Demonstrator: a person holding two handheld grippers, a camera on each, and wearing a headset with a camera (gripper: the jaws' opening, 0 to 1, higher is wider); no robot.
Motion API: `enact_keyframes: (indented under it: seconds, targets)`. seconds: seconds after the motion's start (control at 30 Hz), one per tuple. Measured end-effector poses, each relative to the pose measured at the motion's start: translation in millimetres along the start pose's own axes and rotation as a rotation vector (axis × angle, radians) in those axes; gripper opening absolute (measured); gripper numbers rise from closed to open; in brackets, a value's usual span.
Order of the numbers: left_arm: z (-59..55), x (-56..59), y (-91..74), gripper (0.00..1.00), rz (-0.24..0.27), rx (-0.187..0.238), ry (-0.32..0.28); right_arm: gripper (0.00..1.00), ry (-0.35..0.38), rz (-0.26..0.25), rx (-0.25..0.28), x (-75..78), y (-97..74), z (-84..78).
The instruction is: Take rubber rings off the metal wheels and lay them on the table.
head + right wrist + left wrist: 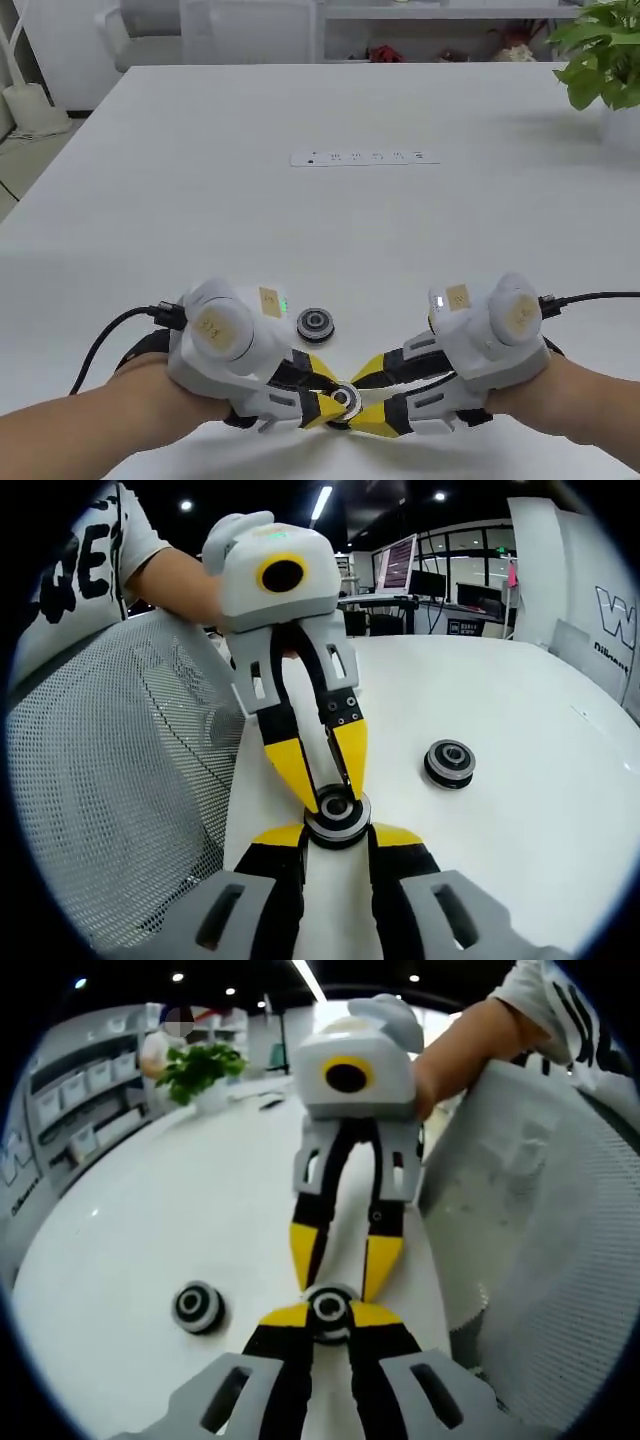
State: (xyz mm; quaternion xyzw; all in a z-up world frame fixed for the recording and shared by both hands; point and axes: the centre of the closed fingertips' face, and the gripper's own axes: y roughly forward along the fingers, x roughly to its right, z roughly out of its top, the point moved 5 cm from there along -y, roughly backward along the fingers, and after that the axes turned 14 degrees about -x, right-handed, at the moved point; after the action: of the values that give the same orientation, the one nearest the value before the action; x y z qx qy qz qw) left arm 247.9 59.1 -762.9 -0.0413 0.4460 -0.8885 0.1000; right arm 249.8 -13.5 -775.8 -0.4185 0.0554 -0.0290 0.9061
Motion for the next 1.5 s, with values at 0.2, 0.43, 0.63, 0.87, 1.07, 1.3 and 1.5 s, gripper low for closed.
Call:
enact_keyframes:
  seconds: [0.2,0.43,0.63,0.87,1.07,1.3,1.5]
  targets:
    - [-0.1,0.0,0.1,0.13,0.001,0.0,-0.001,0.2,-0.007,-0.004,-0.01,0.8,-0.7,-1.8]
    - [-0.5,0.3,0.2,0.13,0.005,-0.002,-0.001,0.09,0.011,-0.016,-0.038,3.5,-3.0,-7.7]
    - [-0.7,0.5,0.4,0.13,0.008,-0.003,-0.004,0.05,0.02,-0.02,-0.041,3.7,-3.2,-7.3]
    - [-0.8,0.6,0.6,0.13,0.012,-0.005,-0.005,0.04,0.102,-0.012,-0.05,7.6,-1.5,-8.5]
    - [-0.5,1.3,0.5,0.13,0.015,-0.006,-0.006,0.04,0.131,-0.007,-0.046,7.5,-1.2,-9.6]
    - [-0.5,1.2,0.6,0.13,0.016,-0.006,-0.008,0.04,0.118,-0.008,-0.046,6.9,-1.3,-8.9]
    - [-0.6,0.9,0.5,0.13,0.017,-0.005,-0.009,0.05,0.062,-0.032,-0.056,6.7,-1.5,-7.2]
